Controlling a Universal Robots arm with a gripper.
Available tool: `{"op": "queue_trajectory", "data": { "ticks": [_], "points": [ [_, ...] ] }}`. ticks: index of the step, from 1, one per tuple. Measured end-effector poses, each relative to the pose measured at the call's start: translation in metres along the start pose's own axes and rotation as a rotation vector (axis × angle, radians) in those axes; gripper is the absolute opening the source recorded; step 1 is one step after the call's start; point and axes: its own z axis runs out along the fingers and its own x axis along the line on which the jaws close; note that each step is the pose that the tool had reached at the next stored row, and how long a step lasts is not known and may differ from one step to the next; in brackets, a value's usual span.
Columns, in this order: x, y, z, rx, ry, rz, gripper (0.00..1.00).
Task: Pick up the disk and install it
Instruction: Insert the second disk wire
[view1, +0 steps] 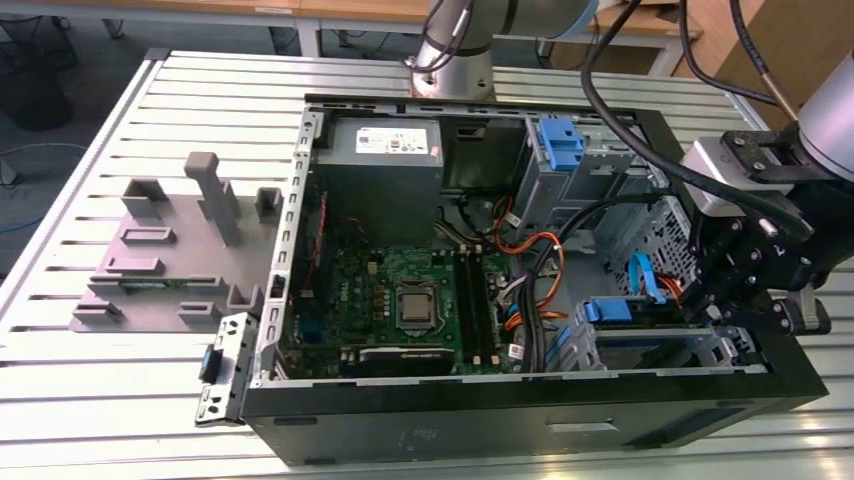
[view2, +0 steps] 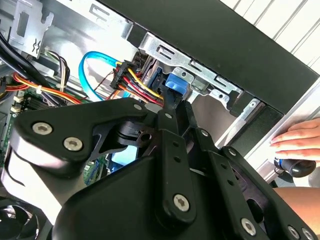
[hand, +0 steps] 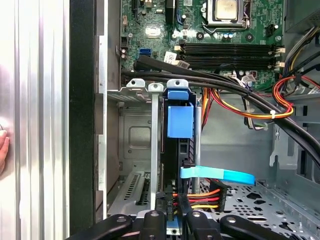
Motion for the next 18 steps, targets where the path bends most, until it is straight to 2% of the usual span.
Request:
{"op": "queue_trajectory", "data": {
  "ticks": [2,3,10,14,18],
  "points": [
    [0.0,0.0,0.0,0.0,0.0002,0.0,0.22],
    [0.0,0.0,-0.0001,0.0,0.0004,0.0,0.16],
    [0.0,0.0,-0.0001,0.0,0.0008,0.0,0.16],
    [0.0,-0.0001,-0.005,0.0,0.0008,0.0,0.16],
    [-0.0014,-0.0001,-0.0056,0.0,0.0008,0.0,0.16]
  ]
}}
